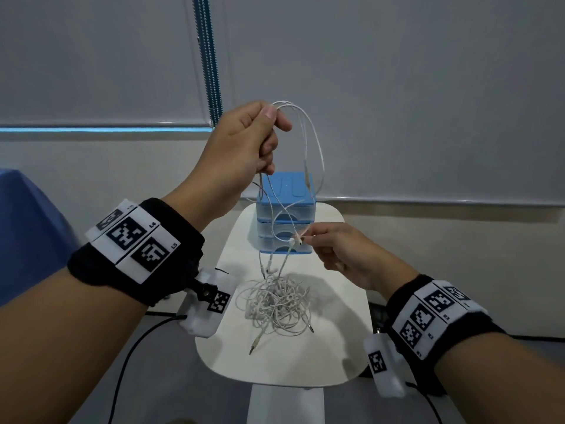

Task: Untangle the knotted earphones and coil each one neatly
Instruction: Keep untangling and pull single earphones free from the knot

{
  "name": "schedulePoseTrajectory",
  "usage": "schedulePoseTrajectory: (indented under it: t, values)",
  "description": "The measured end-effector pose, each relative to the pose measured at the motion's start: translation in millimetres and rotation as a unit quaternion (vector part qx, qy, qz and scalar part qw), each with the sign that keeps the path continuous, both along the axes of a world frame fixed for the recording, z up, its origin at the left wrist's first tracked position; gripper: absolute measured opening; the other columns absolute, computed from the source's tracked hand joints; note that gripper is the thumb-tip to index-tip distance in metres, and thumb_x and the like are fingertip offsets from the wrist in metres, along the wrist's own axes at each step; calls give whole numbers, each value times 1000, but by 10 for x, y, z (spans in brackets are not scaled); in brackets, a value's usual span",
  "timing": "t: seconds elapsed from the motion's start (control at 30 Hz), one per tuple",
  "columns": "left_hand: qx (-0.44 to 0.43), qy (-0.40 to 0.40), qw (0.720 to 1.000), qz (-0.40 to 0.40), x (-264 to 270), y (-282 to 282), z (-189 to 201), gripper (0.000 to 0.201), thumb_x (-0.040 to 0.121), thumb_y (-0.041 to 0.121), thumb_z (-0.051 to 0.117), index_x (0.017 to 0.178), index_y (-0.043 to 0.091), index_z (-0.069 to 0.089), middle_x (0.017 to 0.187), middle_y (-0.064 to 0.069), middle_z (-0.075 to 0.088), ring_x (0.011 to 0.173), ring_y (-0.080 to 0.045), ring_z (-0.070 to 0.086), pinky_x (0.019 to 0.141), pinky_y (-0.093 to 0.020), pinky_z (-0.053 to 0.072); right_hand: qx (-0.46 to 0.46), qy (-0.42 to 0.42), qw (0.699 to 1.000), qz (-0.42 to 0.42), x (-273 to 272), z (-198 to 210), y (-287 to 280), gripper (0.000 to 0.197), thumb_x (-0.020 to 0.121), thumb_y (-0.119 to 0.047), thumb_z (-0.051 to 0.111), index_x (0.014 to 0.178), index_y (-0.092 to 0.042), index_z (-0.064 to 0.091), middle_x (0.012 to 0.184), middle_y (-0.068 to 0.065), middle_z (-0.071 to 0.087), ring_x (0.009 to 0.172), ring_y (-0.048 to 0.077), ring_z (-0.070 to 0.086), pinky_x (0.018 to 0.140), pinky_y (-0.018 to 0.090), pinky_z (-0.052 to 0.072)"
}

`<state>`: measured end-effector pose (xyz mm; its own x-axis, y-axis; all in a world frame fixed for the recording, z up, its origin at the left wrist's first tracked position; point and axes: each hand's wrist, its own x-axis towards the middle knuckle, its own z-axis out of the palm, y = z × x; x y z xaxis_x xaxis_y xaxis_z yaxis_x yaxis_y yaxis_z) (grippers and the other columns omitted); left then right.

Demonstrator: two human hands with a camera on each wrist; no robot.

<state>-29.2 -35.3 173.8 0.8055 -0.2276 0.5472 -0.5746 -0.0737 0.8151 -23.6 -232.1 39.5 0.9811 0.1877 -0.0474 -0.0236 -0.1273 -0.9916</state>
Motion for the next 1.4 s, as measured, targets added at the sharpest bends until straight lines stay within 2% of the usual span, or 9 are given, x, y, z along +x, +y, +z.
schedulePoseTrajectory:
  t: [0.17,0.3,0.43,0.6,0.97,1.1,1.17,1.23,1.4]
  values:
    - [22,57,996,-67,-91,-75,10,32,113,23,37,98,10,62,61,3,34,52,-13,26,53,-22,42,33,79,992,94,-3,47,97,15,85,-14,54,75,-20,64,76,1,21,62,14,13,54,26,12]
    - [55,117,979,-156,-170,-143,-3,32,113,25,37,97,10,60,63,2,28,52,-11,20,47,-20,26,-6,141,968,207,-58,44,176,12,78,-20,51,71,-16,59,75,4,18,61,16,13,52,26,15]
    - [36,146,962,-227,-240,-159,70,32,113,25,35,94,12,57,61,5,25,49,-6,16,38,-15,17,38,153,950,269,-72,15,200,9,79,-16,48,77,-10,55,69,5,38,59,16,26,58,29,24]
    - [29,137,947,-289,-310,-177,188,32,113,26,33,95,14,56,61,6,25,48,-5,15,37,-14,13,47,160,953,254,-59,5,227,9,85,-14,48,83,-16,57,71,3,47,61,14,27,55,27,22]
    - [-55,136,942,-303,-196,-232,120,32,113,25,31,96,14,56,58,8,26,48,-5,11,36,-15,11,25,93,975,202,-9,117,238,21,98,-7,50,89,-15,67,64,-3,18,52,11,12,50,26,10]
    - [-78,149,941,-294,-122,-242,18,31,113,23,32,96,14,56,58,8,25,47,-4,12,36,-14,12,-53,52,974,216,-67,137,120,21,101,-7,49,101,-6,70,58,-6,41,46,5,28,43,18,19]
    - [-85,156,937,-300,-102,-259,-21,31,113,24,32,96,14,56,58,8,26,47,-3,13,35,-13,13,-109,20,968,224,-93,126,88,22,95,-16,54,101,1,67,66,8,43,49,9,31,42,20,23]
    - [-90,164,932,-311,-94,-296,-48,30,113,24,32,96,14,56,59,8,27,47,-3,14,35,-13,13,-100,19,967,234,-98,112,85,20,91,-17,54,98,-6,69,73,11,36,53,12,29,44,23,21]
    - [-77,180,924,-329,-85,-392,-107,31,113,24,31,98,12,56,60,7,29,48,-5,13,36,-15,13,-72,-33,966,245,-85,219,237,14,100,-16,61,95,-15,73,79,8,51,54,11,39,45,22,32]
